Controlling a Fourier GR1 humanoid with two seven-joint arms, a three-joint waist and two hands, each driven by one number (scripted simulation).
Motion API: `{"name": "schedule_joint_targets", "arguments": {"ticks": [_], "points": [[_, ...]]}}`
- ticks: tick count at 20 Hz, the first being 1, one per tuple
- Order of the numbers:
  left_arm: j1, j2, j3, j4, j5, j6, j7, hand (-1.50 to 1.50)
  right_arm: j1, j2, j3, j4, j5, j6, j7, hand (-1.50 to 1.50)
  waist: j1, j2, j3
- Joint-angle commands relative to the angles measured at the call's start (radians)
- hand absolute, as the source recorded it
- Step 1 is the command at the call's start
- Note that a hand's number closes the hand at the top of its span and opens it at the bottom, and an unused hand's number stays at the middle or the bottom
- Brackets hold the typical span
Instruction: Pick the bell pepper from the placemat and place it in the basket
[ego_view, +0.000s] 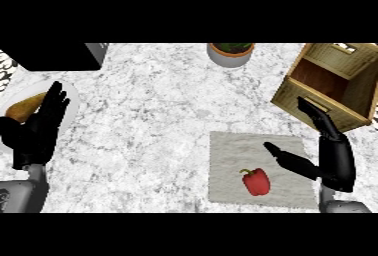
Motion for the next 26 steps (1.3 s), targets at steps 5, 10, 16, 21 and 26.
{"name": "schedule_joint_targets", "arguments": {"ticks": [5,10,16,21,26], "points": [[0.000,-0.002,0.004,0.001,-0.012,0.005,0.006,0.00,0.111,-0.276,0.037,-0.207,0.211,0.123,0.418,-1.50,0.003,-0.002,-0.004],[-0.012,-0.017,-0.008,-0.007,-0.019,0.016,0.021,0.00,0.202,-0.481,0.081,-0.329,0.147,0.429,0.573,-1.50,-0.007,-0.004,-0.005],[-0.025,-0.029,0.008,0.034,-0.026,-0.001,-0.004,0.00,0.204,-0.512,0.010,-0.591,-0.038,0.580,0.835,-1.50,0.011,0.002,0.000],[-0.054,-0.041,0.042,0.062,-0.042,-0.019,-0.007,0.00,0.283,-0.421,-0.037,-0.498,0.009,0.611,0.675,-1.50,0.012,0.003,0.002],[-0.011,-0.059,0.032,0.002,-0.073,-0.027,-0.001,0.00,0.208,-0.317,-0.037,-0.462,0.040,0.584,0.679,-1.50,0.018,0.003,0.002]]}}
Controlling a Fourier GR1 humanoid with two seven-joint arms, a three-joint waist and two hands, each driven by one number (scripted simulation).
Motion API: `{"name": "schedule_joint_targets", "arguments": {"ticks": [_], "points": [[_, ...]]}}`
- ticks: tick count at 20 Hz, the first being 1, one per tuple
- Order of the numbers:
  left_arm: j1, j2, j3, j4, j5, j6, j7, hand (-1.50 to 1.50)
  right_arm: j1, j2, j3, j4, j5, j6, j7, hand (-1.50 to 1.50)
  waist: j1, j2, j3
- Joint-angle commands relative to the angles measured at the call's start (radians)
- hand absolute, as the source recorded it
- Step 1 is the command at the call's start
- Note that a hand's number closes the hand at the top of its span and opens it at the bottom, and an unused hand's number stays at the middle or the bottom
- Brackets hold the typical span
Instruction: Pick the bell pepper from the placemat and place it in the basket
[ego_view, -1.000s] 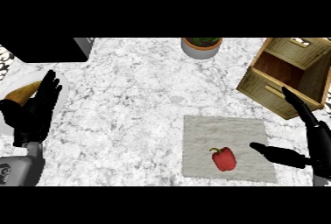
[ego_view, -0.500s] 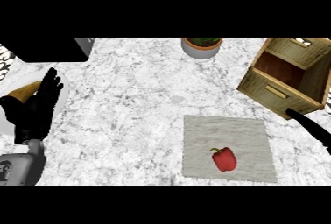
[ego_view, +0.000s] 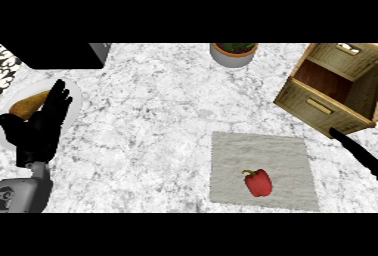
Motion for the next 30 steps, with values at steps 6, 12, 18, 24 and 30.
{"name": "schedule_joint_targets", "arguments": {"ticks": [6,12,18,24,30], "points": [[-0.051,-0.015,0.043,0.065,-0.020,-0.041,-0.019,0.00,0.041,0.186,0.087,0.112,0.178,-0.062,-0.154,-1.50,0.000,0.001,0.000],[-0.045,-0.054,0.052,0.054,-0.035,-0.041,-0.016,0.00,-0.009,0.229,0.078,0.245,0.232,-0.069,-0.298,-1.50,0.002,0.001,0.000],[-0.040,-0.055,0.064,0.046,-0.069,-0.048,-0.014,0.00,0.034,0.314,0.136,0.319,0.378,-0.201,-0.404,-1.50,0.001,0.001,0.000],[0.011,-0.133,0.002,-0.025,-0.128,-0.002,-0.010,0.00,0.093,0.368,0.184,0.299,0.414,-0.240,-0.431,-1.50,0.001,0.001,0.000],[0.013,-0.074,0.074,-0.107,-0.077,-0.076,0.099,0.00,0.024,0.400,0.165,0.420,0.444,-0.263,-0.466,-1.50,0.005,0.001,0.000]]}}
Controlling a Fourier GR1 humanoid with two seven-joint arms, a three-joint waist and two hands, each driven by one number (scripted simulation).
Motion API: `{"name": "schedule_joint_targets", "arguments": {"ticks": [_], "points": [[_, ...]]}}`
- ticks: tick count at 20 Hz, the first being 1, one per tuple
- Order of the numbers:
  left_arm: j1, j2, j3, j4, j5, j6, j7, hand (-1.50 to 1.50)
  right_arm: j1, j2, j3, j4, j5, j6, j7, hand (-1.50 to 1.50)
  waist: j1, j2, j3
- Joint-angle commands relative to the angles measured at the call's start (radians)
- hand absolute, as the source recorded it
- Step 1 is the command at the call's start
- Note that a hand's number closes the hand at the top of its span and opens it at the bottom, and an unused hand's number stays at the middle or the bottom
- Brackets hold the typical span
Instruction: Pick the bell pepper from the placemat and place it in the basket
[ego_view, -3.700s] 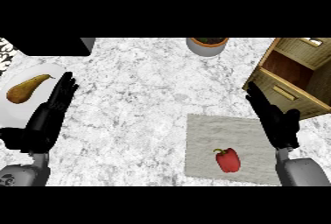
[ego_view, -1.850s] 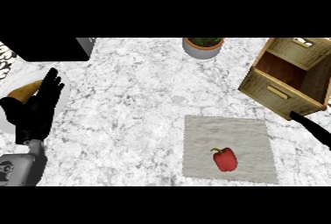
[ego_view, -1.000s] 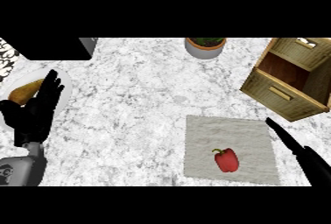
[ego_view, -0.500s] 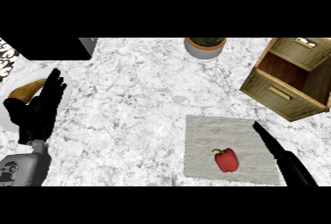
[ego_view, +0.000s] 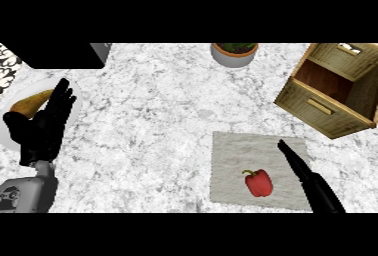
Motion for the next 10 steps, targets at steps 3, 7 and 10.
{"name": "schedule_joint_targets", "arguments": {"ticks": [3,7,10], "points": [[-0.036,-0.039,-0.004,0.032,-0.042,0.021,0.000,0.00,-0.060,-0.003,-0.052,0.063,-0.018,0.030,-0.025,-1.50,0.000,0.000,0.000],[0.010,-0.009,0.035,0.043,-0.016,-0.039,-0.048,0.00,-0.038,0.024,-0.006,0.059,0.068,-0.001,0.036,-1.50,0.001,0.000,0.000],[0.028,-0.017,0.047,0.053,-0.015,-0.039,-0.086,0.00,-0.029,0.037,0.002,0.107,0.106,-0.044,0.014,-1.50,0.001,0.000,0.000]]}}
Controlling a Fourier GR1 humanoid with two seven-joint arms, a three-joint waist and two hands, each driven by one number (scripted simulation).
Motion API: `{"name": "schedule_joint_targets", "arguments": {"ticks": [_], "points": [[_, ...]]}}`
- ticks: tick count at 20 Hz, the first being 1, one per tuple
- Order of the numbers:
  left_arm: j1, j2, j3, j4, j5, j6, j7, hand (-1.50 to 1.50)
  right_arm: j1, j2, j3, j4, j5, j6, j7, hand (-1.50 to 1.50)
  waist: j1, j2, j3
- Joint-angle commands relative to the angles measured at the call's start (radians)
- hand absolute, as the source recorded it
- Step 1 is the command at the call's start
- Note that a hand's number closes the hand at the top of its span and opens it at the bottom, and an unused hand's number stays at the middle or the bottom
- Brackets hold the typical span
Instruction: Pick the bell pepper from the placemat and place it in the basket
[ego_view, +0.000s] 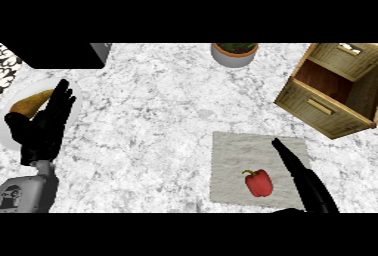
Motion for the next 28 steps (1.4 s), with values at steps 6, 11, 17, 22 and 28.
{"name": "schedule_joint_targets", "arguments": {"ticks": [6,11,17,22,28], "points": [[0.023,0.011,0.014,-0.093,-0.007,-0.024,0.066,0.00,-0.126,0.010,-0.033,0.117,0.038,0.006,0.021,-1.50,0.003,0.000,0.000],[-0.060,-0.023,0.016,0.045,-0.032,-0.004,0.015,0.00,-0.065,0.045,0.004,0.151,0.065,-0.058,-0.042,-1.50,-0.001,0.000,0.000],[0.003,-0.016,0.037,-0.027,-0.014,-0.027,0.023,0.00,-0.154,0.083,0.016,0.282,0.118,-0.090,-0.018,-1.50,0.002,0.000,0.000],[0.056,-0.007,0.038,-0.057,-0.016,-0.047,0.009,0.00,-0.149,0.050,-0.001,0.372,0.101,-0.082,-0.112,-1.50,0.005,0.000,0.000],[-0.003,-0.043,0.015,-0.008,-0.032,-0.019,0.008,0.00,-0.091,0.034,0.106,0.363,0.213,-0.111,-0.171,1.50,0.000,0.000,0.000]]}}
